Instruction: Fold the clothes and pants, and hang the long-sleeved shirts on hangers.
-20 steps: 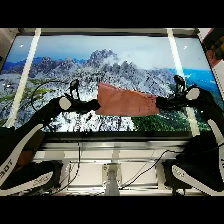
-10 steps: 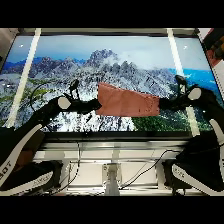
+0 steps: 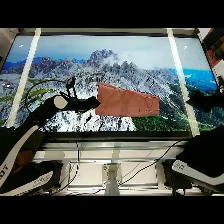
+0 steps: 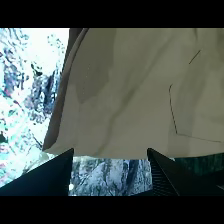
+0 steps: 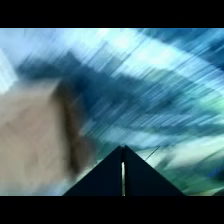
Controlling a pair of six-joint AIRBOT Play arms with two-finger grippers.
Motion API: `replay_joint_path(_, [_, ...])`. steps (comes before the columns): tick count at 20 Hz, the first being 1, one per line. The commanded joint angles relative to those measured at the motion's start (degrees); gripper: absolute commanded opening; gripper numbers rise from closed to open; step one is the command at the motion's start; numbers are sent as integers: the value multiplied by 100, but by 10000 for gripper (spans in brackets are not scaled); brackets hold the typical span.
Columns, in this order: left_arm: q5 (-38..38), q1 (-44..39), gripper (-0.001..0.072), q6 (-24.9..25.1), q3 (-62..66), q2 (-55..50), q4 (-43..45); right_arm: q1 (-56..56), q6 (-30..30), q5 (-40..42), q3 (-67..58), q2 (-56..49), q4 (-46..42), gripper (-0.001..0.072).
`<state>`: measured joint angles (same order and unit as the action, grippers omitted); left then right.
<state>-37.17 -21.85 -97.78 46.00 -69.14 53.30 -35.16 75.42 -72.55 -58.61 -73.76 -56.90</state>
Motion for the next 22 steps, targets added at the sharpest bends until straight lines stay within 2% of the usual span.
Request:
replay_joint_path(1, [0, 17, 540, 4, 4, 9, 2, -116, -1355, -1338, -37, -791, 1823, 259])
replay_joint_path(2, [0, 17, 540, 4, 4, 9, 2, 70, -1355, -1091, -37, -901, 1665, 468])
replay_joint_path(3, [-2, 17, 540, 4, 4, 9, 2, 271, -1357, -782, -37, -953, 1394, 531])
replay_joint_path(4, [0, 17, 540, 7, 4, 9, 4, 507, -1355, -446, -37, -970, 1045, 552])
replay_joint_path(7, [0, 17, 540, 76, 2, 9, 22, 1130, -1290, 107, -37, -1049, 667, 541])
replay_joint_path(12, [-20, 17, 540, 136, 2, 9, 22, 1460, -1025, 319, -37, -1683, 708, 557])
replay_joint_path(15, [0, 17, 539, 136, 2, 9, 26, 1462, -1021, 505, -37, -1797, 702, 622])
replay_joint_path(22, [2, 17, 540, 136, 2, 9, 26, 1941, -1021, 459, -26, -2221, 728, 620])
